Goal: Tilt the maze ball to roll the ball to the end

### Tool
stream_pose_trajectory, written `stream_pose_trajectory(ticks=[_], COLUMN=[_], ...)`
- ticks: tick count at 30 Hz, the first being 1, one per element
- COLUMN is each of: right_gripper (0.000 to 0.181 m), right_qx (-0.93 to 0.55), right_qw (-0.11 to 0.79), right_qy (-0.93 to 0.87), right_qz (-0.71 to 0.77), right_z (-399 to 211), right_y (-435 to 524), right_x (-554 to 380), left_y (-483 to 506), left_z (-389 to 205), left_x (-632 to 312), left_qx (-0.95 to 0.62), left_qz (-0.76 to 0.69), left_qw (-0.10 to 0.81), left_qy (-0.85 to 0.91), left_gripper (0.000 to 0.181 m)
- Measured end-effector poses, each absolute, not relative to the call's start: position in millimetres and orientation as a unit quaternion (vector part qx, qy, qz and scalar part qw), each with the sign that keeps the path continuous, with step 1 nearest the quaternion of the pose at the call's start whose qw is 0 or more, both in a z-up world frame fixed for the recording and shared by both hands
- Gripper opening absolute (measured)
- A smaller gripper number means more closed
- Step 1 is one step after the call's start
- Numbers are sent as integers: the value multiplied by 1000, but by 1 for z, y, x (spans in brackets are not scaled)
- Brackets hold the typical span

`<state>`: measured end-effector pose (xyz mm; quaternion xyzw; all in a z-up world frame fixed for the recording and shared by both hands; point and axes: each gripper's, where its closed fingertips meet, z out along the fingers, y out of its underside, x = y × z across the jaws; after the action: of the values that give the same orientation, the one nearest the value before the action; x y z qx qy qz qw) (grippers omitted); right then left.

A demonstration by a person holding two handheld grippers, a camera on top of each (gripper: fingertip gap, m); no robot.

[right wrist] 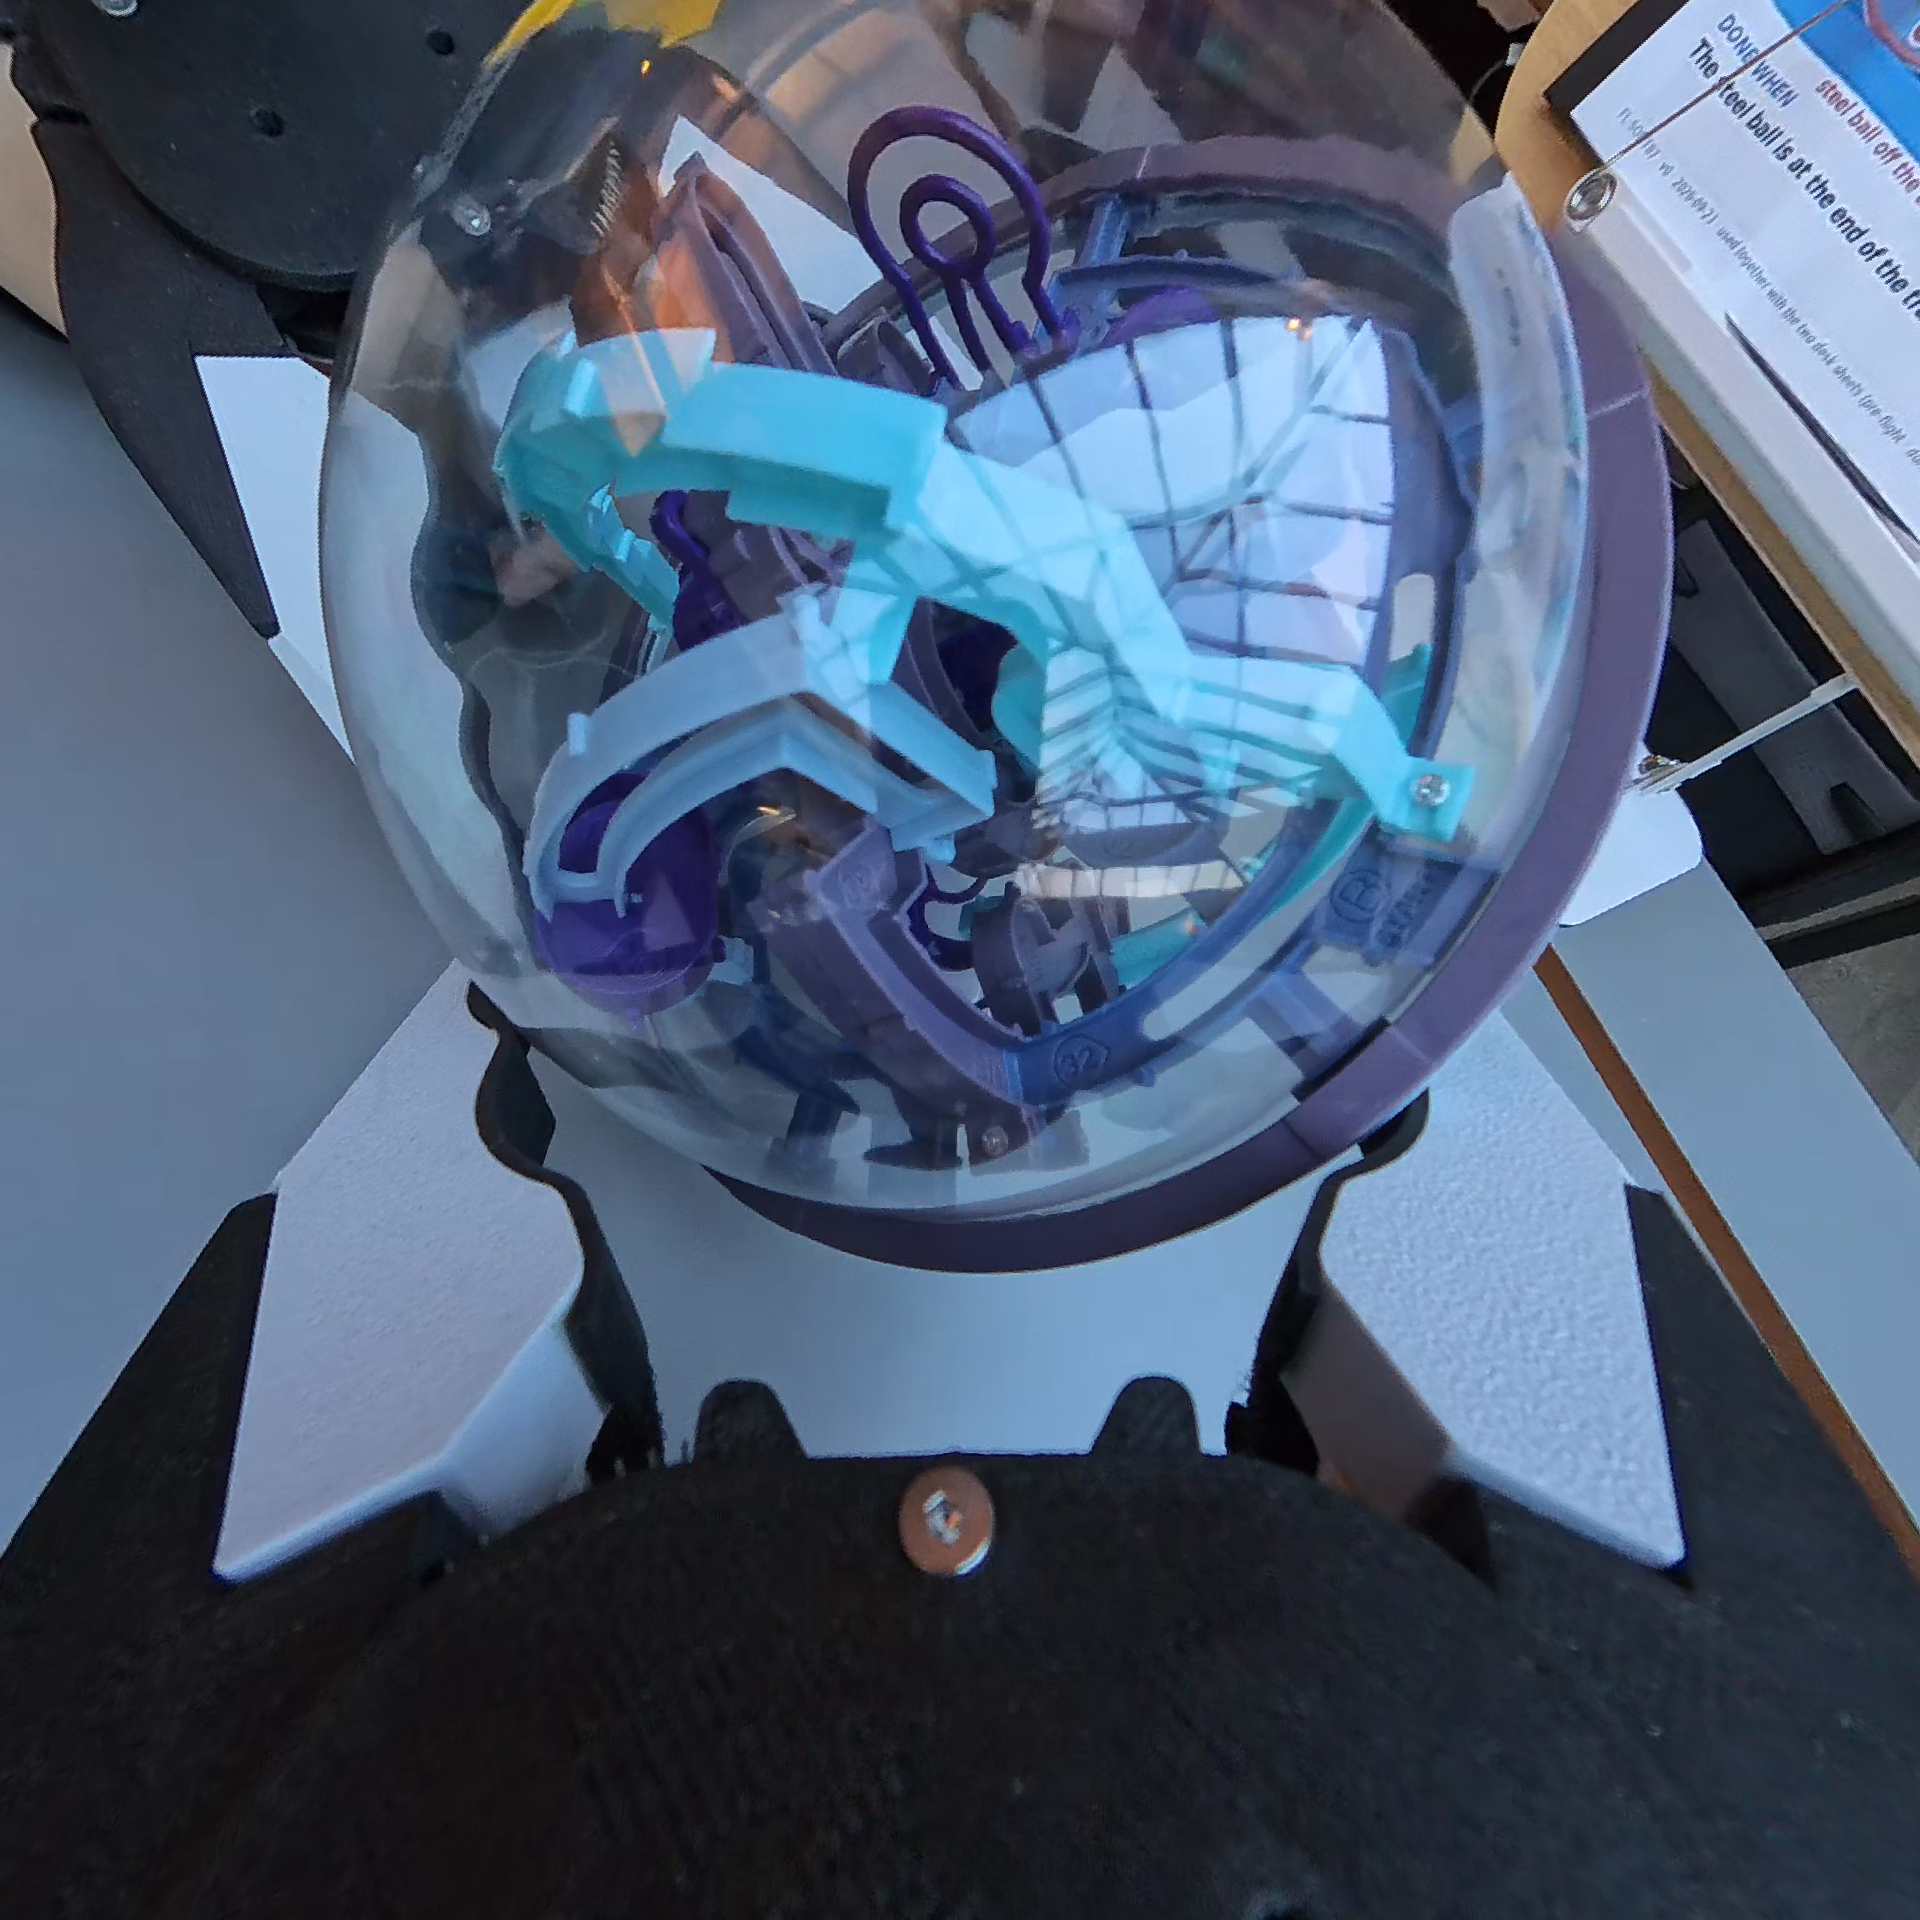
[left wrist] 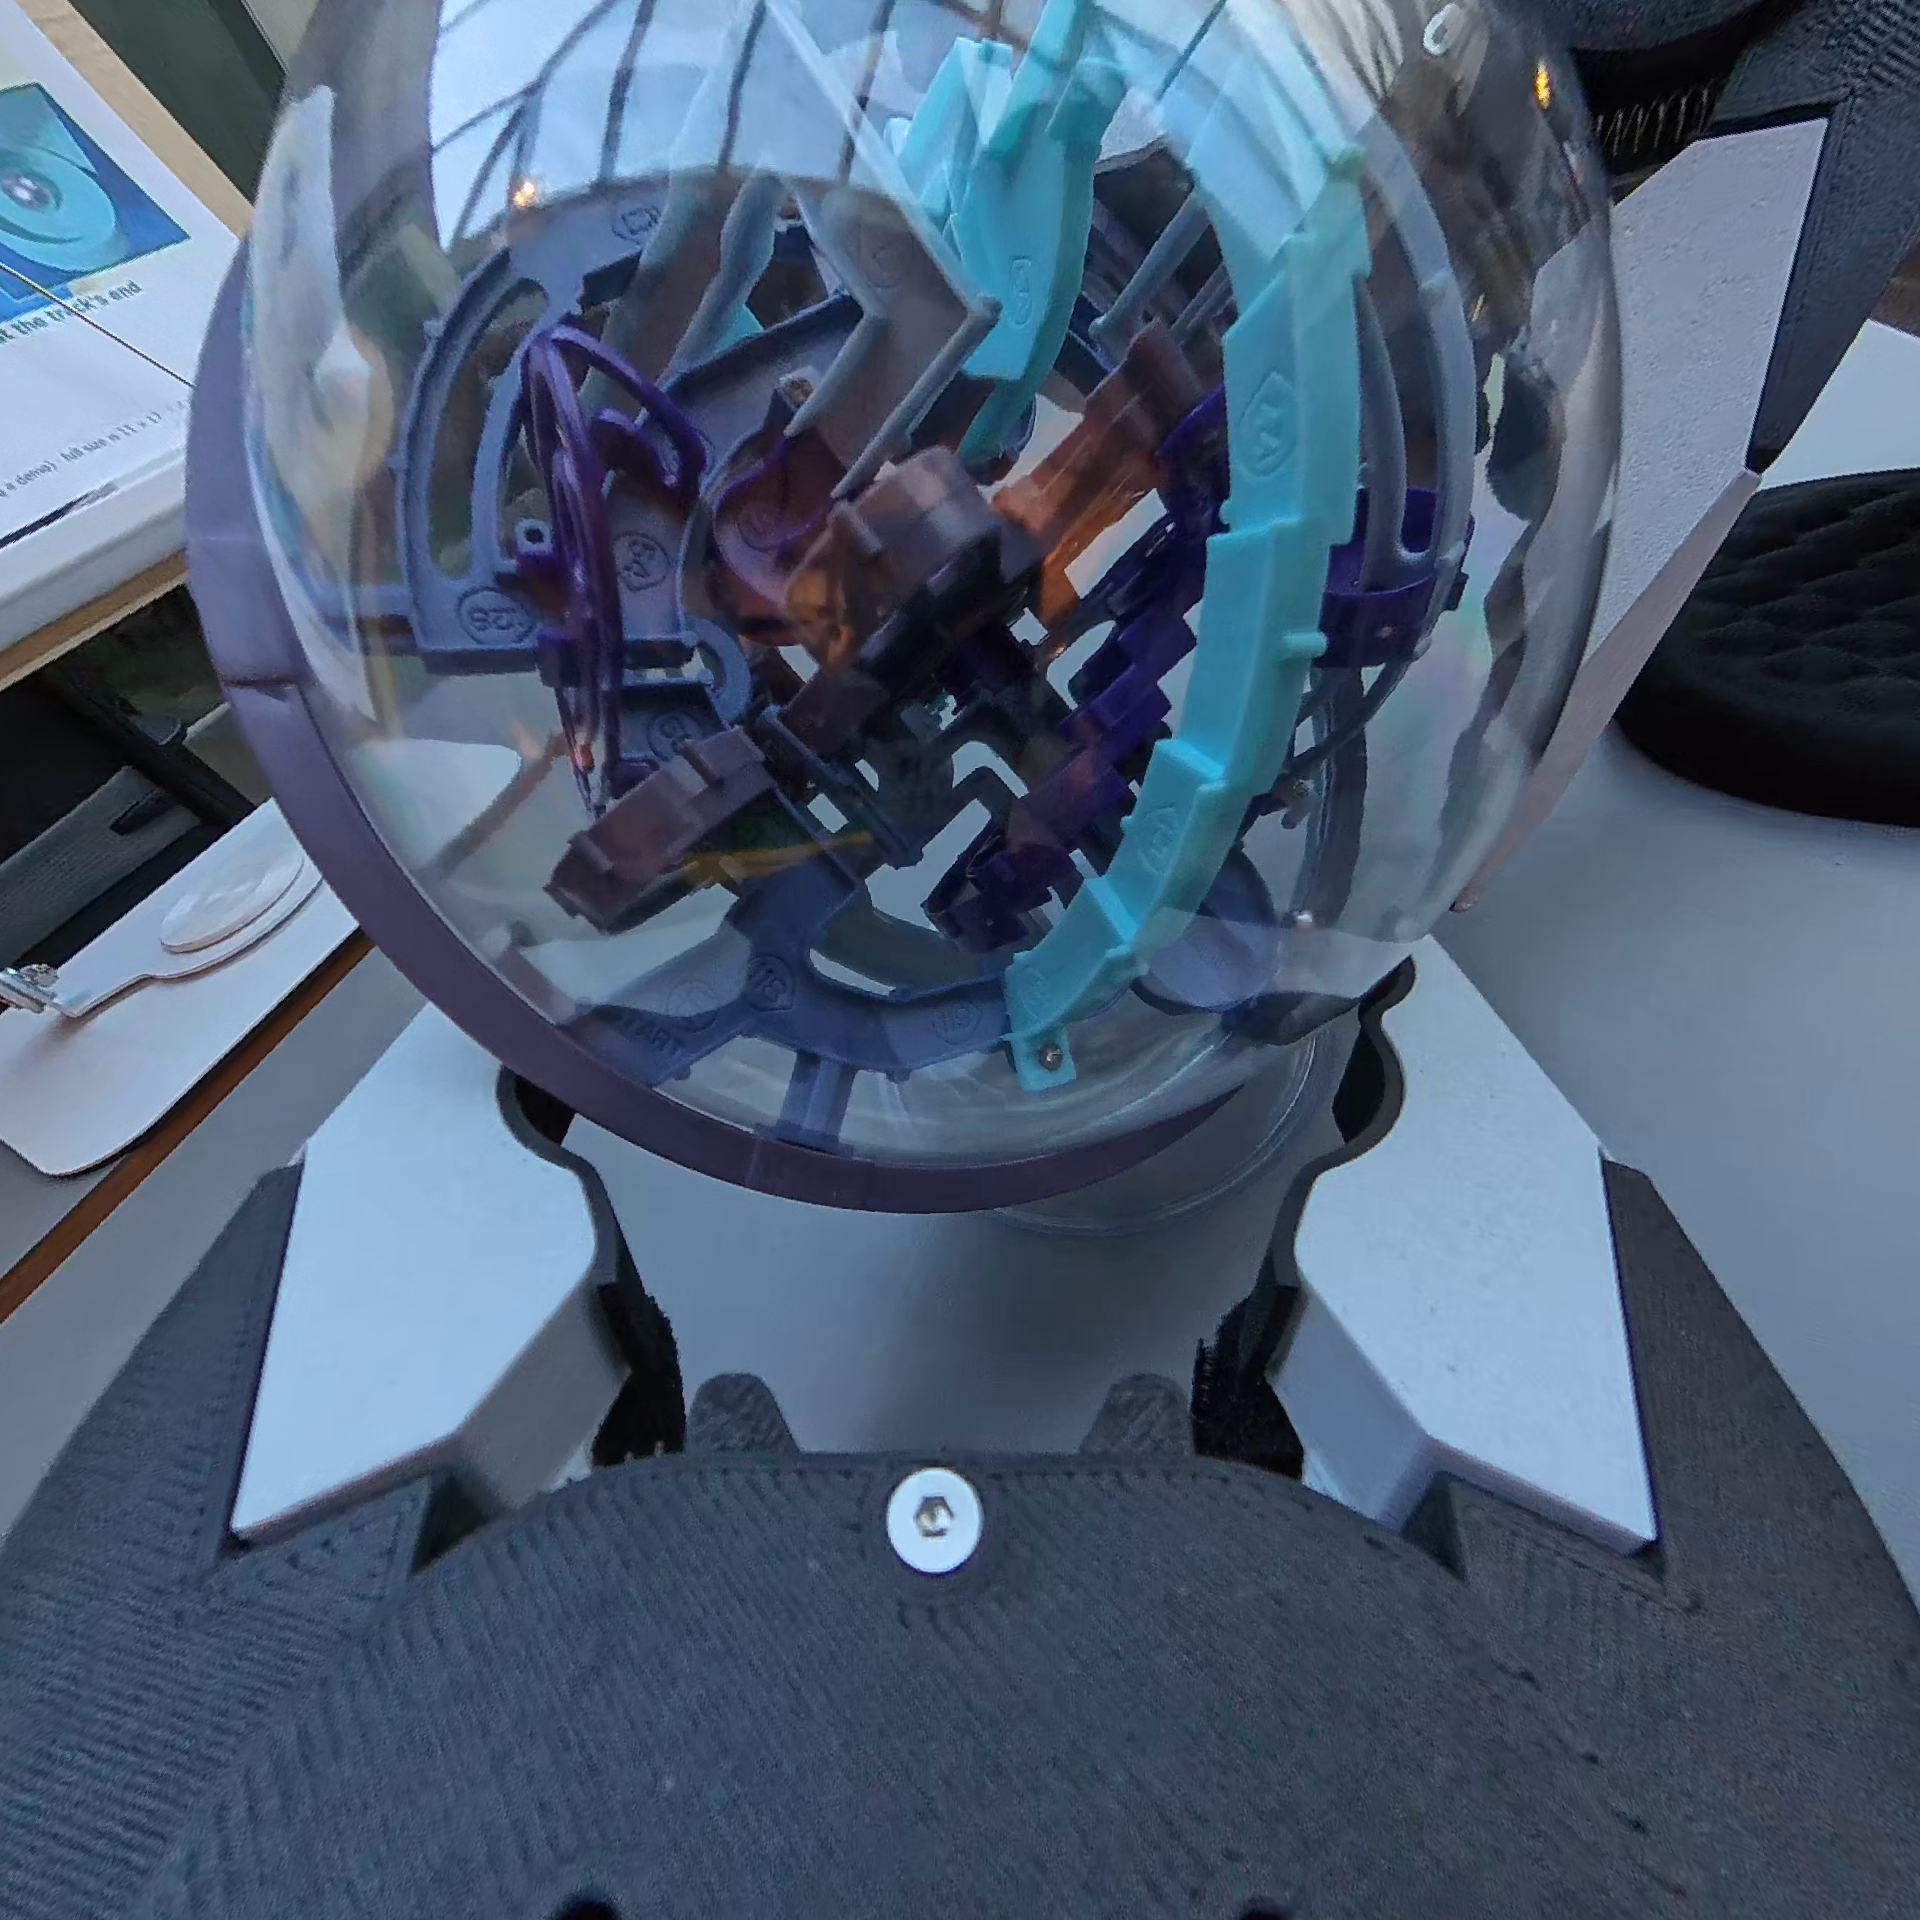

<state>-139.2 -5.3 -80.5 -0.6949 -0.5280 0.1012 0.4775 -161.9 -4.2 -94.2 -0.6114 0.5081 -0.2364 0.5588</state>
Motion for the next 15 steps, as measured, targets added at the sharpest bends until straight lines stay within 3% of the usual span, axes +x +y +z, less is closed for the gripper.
stream_pose_trajectory(ticks=[15], right_gripper=[158], right_qx=[-687], right_qw=[484], right_qy=[-537], right_qz=[75], right_z=[-75], right_y=[-5], right_x=[-140], left_y=[-4], left_z=[-92], left_x=[-162], left_qx=[-608], left_qz=[-233], left_qw=[566], left_qy=[506], left_gripper=[149])
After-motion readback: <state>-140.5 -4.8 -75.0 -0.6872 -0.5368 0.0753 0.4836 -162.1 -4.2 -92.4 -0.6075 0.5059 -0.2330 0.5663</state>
